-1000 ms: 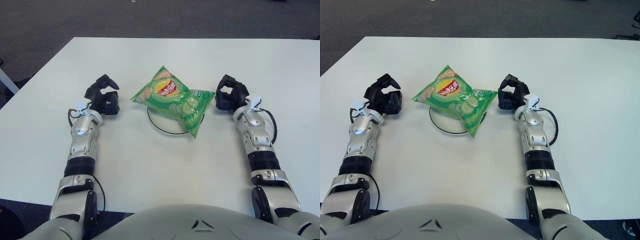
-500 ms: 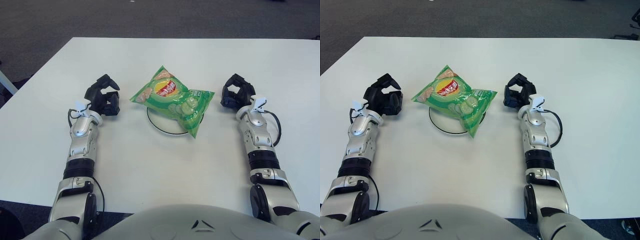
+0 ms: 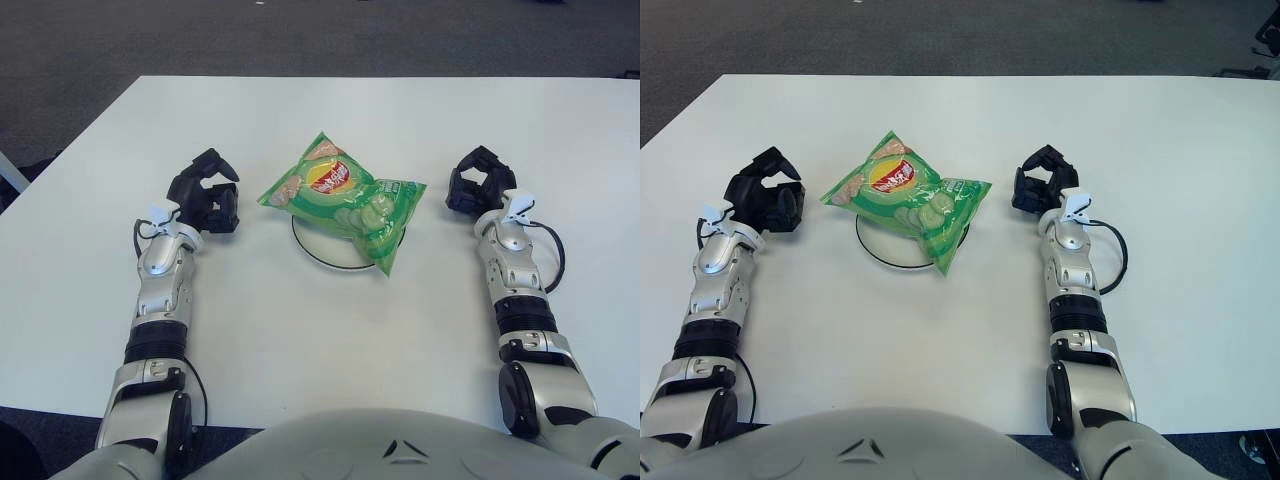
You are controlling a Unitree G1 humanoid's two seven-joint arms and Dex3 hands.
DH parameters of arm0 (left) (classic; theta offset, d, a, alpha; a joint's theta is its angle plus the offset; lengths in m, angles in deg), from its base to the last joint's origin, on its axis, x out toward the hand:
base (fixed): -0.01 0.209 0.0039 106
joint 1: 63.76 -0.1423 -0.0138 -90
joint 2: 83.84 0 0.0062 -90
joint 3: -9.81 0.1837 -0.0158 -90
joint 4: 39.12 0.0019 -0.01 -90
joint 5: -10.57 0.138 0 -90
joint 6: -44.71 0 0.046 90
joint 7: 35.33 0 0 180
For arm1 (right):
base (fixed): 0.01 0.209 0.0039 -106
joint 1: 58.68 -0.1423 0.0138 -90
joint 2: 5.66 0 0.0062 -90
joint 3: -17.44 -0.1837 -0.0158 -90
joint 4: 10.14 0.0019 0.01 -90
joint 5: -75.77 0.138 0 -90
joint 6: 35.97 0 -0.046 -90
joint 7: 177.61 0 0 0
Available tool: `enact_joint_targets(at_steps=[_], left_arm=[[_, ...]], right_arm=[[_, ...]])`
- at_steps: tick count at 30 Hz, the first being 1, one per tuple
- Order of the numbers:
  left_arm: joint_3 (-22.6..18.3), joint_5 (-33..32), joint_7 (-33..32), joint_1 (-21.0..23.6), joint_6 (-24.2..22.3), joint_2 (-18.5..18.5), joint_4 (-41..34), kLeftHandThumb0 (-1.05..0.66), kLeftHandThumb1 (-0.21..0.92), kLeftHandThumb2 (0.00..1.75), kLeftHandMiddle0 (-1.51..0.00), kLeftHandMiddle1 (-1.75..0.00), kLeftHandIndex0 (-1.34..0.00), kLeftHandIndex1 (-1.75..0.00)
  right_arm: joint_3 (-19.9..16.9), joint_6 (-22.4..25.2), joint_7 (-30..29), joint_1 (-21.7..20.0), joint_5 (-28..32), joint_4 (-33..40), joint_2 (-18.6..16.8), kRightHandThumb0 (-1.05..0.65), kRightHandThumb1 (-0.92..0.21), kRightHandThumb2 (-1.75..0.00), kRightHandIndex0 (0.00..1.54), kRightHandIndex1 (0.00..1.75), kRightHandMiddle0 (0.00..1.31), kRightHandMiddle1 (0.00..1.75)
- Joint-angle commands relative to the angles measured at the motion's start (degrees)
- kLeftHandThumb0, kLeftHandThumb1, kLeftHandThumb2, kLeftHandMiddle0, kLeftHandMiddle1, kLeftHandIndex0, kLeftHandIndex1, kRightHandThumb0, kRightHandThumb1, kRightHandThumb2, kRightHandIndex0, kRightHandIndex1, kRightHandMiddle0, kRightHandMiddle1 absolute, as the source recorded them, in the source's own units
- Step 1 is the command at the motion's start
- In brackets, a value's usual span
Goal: Put the snack into the plate.
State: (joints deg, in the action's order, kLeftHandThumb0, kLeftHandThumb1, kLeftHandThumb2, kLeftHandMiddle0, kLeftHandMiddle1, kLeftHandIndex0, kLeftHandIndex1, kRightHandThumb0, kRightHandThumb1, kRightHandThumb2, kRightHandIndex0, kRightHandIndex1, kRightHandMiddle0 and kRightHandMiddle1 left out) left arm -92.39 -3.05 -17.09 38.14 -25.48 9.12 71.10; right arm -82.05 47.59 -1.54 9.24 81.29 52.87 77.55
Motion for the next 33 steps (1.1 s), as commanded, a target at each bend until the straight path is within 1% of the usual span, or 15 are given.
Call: enact_joint_targets(at_steps=[1, 17, 33], left_arm=[[1.54, -1.4, 0.77, -10.78, -0.56, 6.21, 4.11, -0.49, 0.3, 1.35, -1.33, -1.75, -0.63, -1.75], [2.67, -1.47, 0.0, -12.13, -1.77, 6.22, 1.15, -0.5, 0.26, 1.38, -1.34, -1.75, -0.66, -1.75], [3.13, -1.35, -1.12, -12.29, -4.51, 6.42, -0.32, -0.49, 0.29, 1.35, -1.34, -1.75, -0.64, -1.75]], right_arm=[[-0.06, -0.74, -0.35, 4.64, -0.51, -3.62, -1.86, -0.48, -0.32, -1.31, 1.31, 1.75, 0.61, 1.75], [0.13, 0.09, -0.23, 4.1, -0.87, -4.13, -1.38, -0.47, -0.34, -1.29, 1.32, 1.75, 0.59, 1.75], [-0.07, 0.21, 1.32, 4.24, -0.19, -4.44, -1.29, -0.47, -0.35, -1.28, 1.32, 1.75, 0.59, 1.75]])
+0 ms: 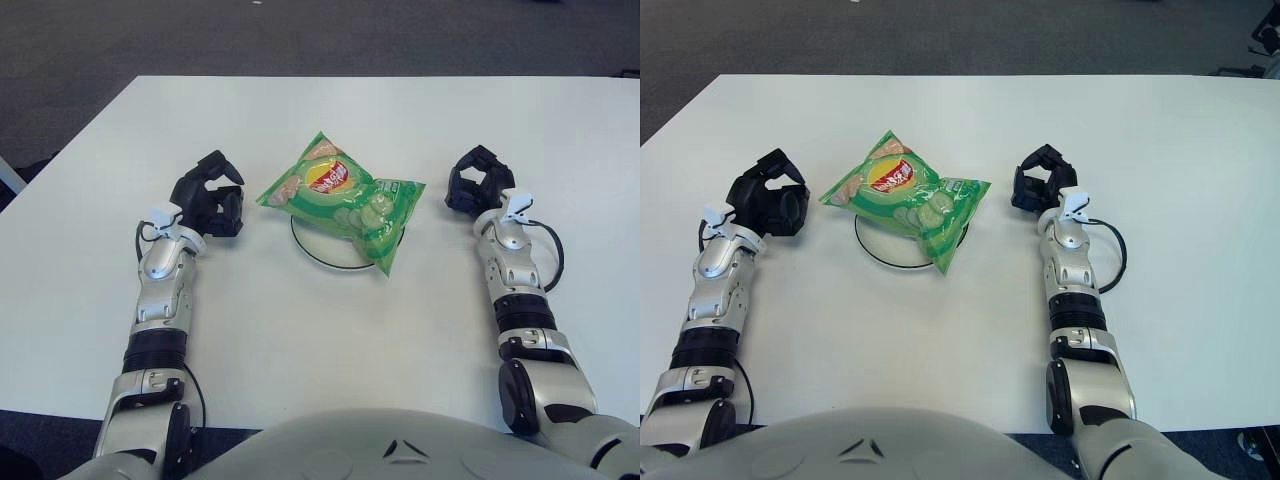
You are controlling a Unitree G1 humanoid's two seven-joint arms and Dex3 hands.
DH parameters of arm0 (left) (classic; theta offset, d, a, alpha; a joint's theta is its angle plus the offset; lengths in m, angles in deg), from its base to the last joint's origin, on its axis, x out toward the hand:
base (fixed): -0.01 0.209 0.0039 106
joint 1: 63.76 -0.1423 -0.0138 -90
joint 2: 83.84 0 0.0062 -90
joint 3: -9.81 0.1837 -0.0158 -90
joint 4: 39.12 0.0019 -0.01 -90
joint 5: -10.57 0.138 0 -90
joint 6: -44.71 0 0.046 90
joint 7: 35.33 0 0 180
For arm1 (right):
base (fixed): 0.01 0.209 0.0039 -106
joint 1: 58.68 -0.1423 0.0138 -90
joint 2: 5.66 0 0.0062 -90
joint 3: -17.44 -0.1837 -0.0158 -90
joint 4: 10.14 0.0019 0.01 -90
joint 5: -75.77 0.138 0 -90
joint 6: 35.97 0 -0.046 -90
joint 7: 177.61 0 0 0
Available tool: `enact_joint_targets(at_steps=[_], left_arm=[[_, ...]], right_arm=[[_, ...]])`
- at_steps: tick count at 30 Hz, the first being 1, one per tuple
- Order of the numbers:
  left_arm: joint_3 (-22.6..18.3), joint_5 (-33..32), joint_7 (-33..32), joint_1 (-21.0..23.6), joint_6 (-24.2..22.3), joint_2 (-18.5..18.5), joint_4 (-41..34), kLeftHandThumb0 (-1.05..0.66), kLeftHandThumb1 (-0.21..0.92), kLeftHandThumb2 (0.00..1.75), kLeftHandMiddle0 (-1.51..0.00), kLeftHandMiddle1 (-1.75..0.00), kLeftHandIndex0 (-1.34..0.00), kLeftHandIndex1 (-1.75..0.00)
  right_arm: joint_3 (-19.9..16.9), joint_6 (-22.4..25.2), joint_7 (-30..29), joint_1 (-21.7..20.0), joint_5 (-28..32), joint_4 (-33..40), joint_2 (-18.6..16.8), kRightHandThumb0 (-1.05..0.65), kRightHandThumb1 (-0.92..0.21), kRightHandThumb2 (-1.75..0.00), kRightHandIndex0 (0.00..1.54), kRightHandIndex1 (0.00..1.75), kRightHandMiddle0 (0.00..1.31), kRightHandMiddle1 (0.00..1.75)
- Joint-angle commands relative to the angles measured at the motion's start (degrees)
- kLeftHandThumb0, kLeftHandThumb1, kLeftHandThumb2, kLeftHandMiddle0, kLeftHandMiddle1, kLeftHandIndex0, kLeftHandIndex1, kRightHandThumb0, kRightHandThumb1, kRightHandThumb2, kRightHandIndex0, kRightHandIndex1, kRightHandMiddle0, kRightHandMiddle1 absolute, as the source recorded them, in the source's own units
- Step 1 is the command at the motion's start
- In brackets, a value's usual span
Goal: Put the snack into the plate.
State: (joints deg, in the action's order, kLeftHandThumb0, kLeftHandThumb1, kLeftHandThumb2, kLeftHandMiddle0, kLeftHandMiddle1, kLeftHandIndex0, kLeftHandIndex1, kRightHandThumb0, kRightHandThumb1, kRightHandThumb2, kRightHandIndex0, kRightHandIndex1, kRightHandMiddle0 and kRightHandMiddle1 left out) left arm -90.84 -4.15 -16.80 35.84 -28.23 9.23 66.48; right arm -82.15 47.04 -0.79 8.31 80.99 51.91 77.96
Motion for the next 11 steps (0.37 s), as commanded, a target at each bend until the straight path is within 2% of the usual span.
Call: enact_joint_targets(at_steps=[1, 11], left_arm=[[1.65, -0.2, -1.62, -10.0, -2.15, 6.33, 4.12, -0.49, 0.29, 1.35, -1.33, -1.75, -0.64, -1.75], [2.53, 0.26, -1.74, -10.03, -4.11, 5.97, 3.26, -0.49, 0.28, 1.36, -1.33, -1.75, -0.64, -1.75]], right_arm=[[0.01, 0.73, 0.71, 5.19, 0.16, -3.51, -1.69, -0.47, -0.35, -1.28, 1.32, 1.75, 0.59, 1.75], [-0.05, 0.59, 1.26, 5.59, 0.18, -3.0, -1.77, -0.47, -0.34, -1.28, 1.31, 1.75, 0.59, 1.75]])
